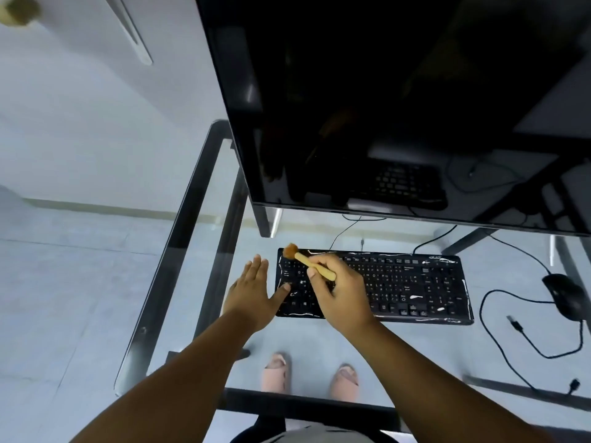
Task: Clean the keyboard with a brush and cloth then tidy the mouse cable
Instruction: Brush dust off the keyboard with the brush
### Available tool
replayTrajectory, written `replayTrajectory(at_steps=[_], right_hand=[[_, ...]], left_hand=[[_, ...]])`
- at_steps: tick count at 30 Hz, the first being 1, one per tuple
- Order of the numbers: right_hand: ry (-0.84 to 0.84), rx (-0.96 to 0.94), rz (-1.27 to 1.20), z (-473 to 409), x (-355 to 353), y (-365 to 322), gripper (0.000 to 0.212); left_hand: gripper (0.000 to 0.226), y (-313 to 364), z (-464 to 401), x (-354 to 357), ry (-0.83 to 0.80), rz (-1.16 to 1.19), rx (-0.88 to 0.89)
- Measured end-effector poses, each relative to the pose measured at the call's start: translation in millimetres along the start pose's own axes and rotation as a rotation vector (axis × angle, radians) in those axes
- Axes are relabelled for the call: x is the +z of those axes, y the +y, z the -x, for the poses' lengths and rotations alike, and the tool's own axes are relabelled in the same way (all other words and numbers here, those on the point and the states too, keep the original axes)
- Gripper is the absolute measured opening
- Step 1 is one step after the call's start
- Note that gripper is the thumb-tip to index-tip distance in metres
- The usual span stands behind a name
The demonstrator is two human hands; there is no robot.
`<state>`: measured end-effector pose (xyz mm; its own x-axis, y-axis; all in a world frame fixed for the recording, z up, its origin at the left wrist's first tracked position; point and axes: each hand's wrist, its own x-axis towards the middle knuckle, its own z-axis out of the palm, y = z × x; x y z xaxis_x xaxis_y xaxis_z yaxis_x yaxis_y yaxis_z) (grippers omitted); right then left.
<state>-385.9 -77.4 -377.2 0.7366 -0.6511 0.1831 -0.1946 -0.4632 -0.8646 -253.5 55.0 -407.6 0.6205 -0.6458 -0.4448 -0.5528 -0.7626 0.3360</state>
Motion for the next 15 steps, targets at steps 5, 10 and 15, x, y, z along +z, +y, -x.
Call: replayTrajectory(at_steps=[5, 10, 15], right_hand=[[0.079, 0.024, 0.189, 4.5, 5.0, 11.1, 0.017], [-0.012, -0.023, 0.183, 6.0, 16.3, 2.4, 0.02], [0.084, -0.038, 0.231, 13.1, 8.7, 4.4, 0.018]], left_hand=[[0.069, -14.2, 0.2, 3.2, 0.005, -0.044, 0.079], [0.059, -20.7, 0.4, 4.5, 0.026, -0.05, 0.126], [0.058, -22.0, 0.3, 5.2, 0.034, -0.052, 0.133]])
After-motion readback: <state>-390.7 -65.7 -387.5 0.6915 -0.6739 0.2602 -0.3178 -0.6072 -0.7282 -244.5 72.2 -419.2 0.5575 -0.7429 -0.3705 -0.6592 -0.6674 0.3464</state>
